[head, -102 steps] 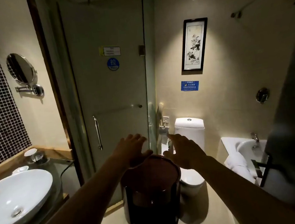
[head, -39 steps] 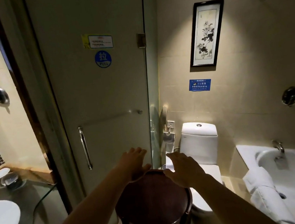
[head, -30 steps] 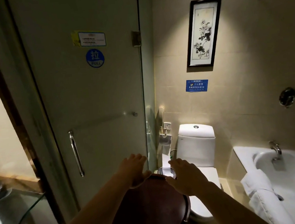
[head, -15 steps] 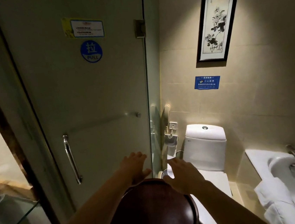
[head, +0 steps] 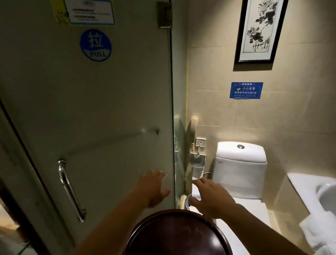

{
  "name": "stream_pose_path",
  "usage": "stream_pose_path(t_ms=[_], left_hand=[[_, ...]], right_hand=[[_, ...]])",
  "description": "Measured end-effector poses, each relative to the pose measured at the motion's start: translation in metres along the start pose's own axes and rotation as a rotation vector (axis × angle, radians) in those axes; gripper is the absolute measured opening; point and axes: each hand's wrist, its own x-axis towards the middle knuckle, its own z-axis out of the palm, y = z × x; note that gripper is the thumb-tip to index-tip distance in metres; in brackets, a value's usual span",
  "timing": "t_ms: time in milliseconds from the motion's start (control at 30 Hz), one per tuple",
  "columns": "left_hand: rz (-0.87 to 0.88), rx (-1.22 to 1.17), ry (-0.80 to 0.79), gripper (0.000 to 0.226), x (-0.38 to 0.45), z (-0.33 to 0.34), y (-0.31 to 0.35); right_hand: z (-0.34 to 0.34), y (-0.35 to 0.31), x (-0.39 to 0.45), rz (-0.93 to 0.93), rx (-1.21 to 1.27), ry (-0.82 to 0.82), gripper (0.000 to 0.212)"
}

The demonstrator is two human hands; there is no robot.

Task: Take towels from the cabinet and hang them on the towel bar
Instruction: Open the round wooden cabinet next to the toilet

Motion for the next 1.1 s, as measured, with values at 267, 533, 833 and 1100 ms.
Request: stream_pose_path(t_ms=[267, 533, 833, 1100], left_hand=[[-0.028, -0.062, -0.003, 0.065, 0.034, 0.022, -0.004], [-0.088, -0.191, -0.103, 0.064, 0.039, 0.087, -0.015], [-0.086, -0.23, -0.141, 0.059, 0.026, 0.129, -0.009], [-0.114, -0.213, -0.181, 0.063, -0.018, 0.147, 0.02]], right_hand=[[0.023, 0.018, 0.038, -0.002, 0.01, -0.06, 0.065], [0.077, 0.011, 0.047, -0.022, -0.02, -0.222, 0.062], [0.113, 0.008, 0.029, -0.014, 0.012, -0.267, 0.066], [0.129, 0.019, -0.019, -0.007, 0.041, -0.255, 0.068]])
